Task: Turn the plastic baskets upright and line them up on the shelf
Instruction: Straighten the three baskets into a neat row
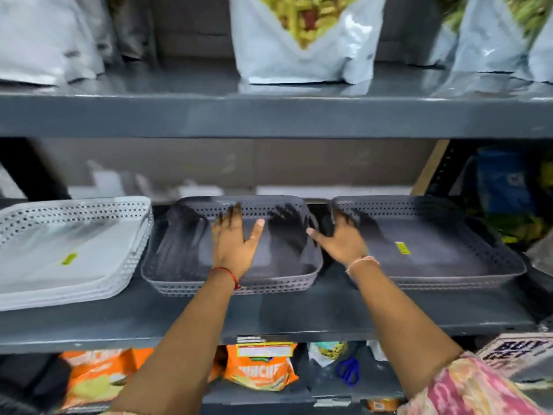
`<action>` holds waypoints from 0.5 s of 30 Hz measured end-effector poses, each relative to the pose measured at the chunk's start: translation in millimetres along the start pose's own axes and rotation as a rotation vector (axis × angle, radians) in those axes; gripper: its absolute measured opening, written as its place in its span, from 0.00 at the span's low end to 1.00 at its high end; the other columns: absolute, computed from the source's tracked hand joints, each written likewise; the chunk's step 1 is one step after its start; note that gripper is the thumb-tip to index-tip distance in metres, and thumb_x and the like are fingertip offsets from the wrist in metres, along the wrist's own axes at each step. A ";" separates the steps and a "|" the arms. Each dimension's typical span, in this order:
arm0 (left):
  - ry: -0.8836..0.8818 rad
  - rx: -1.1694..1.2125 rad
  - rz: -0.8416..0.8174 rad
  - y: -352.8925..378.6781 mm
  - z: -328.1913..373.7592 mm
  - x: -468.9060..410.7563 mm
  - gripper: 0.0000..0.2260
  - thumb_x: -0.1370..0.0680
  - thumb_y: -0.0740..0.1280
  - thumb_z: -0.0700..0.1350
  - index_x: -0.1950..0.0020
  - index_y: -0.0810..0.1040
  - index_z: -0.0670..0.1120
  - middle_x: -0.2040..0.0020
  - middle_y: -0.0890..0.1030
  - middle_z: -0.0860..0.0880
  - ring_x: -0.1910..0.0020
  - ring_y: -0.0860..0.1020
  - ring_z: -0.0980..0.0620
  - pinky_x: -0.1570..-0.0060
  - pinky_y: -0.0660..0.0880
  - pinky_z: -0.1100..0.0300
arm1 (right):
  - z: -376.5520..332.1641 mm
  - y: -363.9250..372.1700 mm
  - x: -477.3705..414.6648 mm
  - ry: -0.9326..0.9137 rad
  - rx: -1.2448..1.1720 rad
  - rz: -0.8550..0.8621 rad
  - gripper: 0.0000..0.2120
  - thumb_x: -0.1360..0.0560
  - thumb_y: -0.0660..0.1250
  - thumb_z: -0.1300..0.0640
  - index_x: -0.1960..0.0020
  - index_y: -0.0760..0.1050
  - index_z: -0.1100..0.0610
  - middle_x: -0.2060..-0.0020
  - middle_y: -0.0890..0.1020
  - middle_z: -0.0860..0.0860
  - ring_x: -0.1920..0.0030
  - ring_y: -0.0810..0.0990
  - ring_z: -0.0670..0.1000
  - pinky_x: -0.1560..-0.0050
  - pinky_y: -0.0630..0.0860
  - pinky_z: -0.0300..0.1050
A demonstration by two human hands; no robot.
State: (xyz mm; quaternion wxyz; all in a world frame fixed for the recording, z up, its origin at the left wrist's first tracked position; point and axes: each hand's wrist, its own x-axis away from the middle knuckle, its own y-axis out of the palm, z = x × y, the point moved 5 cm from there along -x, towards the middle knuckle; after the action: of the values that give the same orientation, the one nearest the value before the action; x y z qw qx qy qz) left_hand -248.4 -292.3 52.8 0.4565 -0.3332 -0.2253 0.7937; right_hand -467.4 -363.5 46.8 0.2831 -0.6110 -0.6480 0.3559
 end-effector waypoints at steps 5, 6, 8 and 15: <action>-0.060 -0.238 0.073 -64.0 -73.2 -25.8 0.32 0.25 0.60 0.58 0.29 0.59 0.39 0.27 0.61 0.35 0.27 0.56 0.37 0.26 0.50 0.46 | -0.6 16.1 -4.8 0.131 -0.008 -0.024 0.47 0.34 0.66 0.34 0.26 0.50 0.56 0.28 0.62 0.60 0.31 0.66 0.64 0.33 0.68 0.56; -0.078 -0.338 0.073 -76.0 -88.3 -30.1 0.32 0.25 0.60 0.59 0.29 0.60 0.39 0.27 0.62 0.35 0.27 0.58 0.37 0.27 0.51 0.46 | -1.9 18.4 -6.3 0.141 -0.009 -0.023 0.47 0.33 0.66 0.34 0.25 0.50 0.56 0.27 0.62 0.60 0.31 0.65 0.64 0.33 0.67 0.56; -0.155 -0.475 0.034 -95.6 -118.3 -37.4 0.35 0.26 0.58 0.61 0.28 0.58 0.39 0.26 0.59 0.35 0.27 0.56 0.36 0.27 0.52 0.46 | -2.6 19.8 -9.5 0.168 -0.030 -0.010 0.47 0.34 0.67 0.35 0.26 0.51 0.56 0.28 0.64 0.60 0.31 0.66 0.63 0.34 0.67 0.56; -0.467 -0.269 -0.130 -118.9 -177.0 -49.0 0.44 0.31 0.68 0.59 0.28 0.51 0.36 0.27 0.60 0.34 0.28 0.59 0.36 0.29 0.59 0.45 | 3.3 18.6 -16.9 0.295 -0.143 0.011 0.34 0.33 0.71 0.43 0.37 0.68 0.64 0.41 0.78 0.62 0.42 0.76 0.62 0.40 0.74 0.52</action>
State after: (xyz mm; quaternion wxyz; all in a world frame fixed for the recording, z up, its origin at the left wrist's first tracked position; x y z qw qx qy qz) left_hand -32.4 -268.4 27.6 0.3938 -0.1836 -0.4487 0.7809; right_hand -457.5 -380.7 31.1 0.3291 -0.6787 -0.6197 0.2168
